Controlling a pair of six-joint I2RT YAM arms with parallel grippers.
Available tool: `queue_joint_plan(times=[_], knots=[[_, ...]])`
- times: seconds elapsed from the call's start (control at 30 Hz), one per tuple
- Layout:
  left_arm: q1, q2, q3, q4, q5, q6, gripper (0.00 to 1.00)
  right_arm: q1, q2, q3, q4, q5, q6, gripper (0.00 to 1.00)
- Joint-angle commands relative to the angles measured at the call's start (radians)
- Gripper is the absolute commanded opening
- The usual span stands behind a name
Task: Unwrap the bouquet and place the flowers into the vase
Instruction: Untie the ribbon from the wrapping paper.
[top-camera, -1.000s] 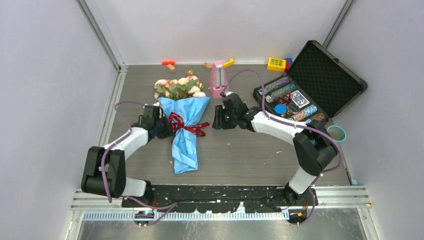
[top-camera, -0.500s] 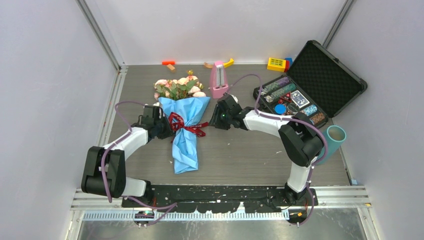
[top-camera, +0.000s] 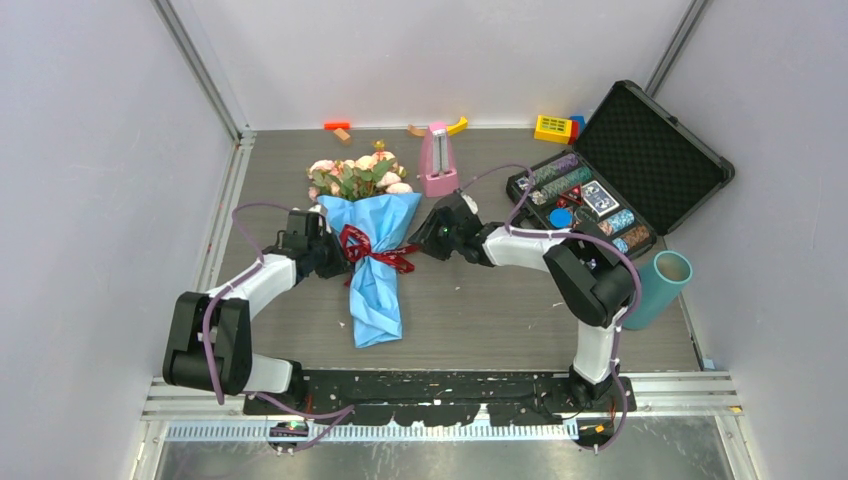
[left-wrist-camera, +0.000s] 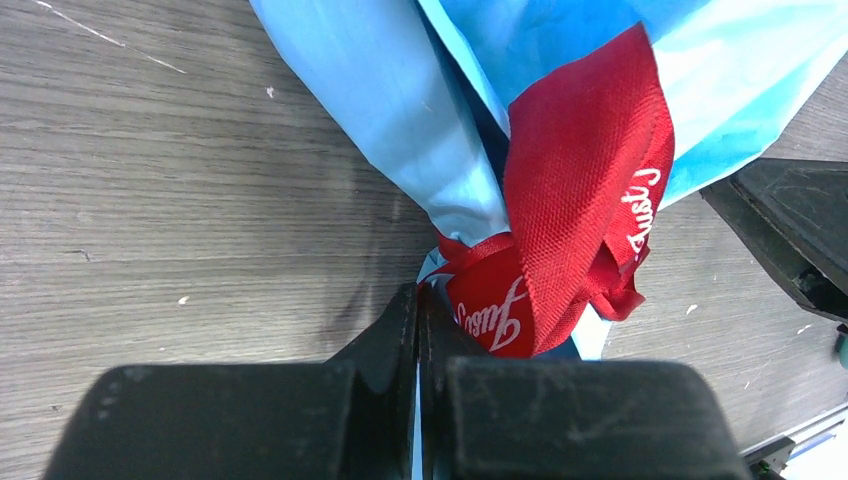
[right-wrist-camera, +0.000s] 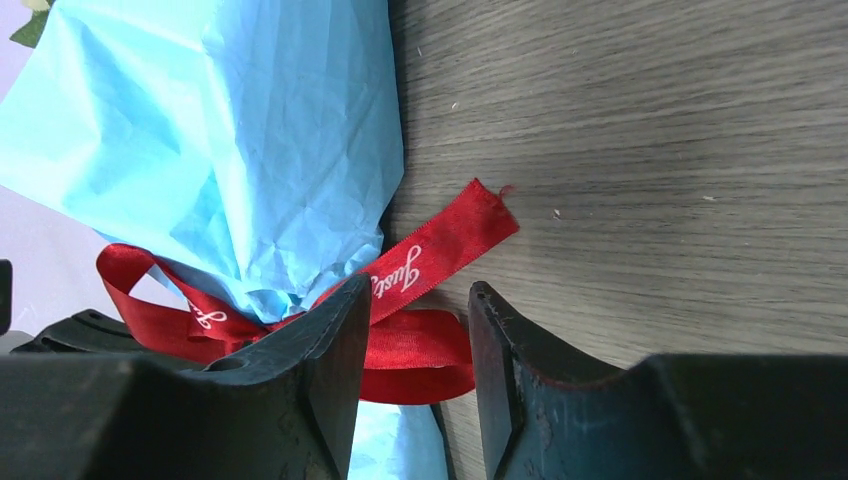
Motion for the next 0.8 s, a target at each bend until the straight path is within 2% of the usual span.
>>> queue_joint_plan(times=[0.0, 0.77], knots=[[0.005, 0.012, 0.022, 0.035, 0.029, 0.019, 0.00, 0.007, 0.015, -0.010, 0.084, 0.029, 0.069, 0.47], [0.005, 0.006, -0.001, 0.068, 0.061, 0.006, 0.00, 0.023, 0.119, 0.016, 0.130, 0.013, 0.170, 0.46]])
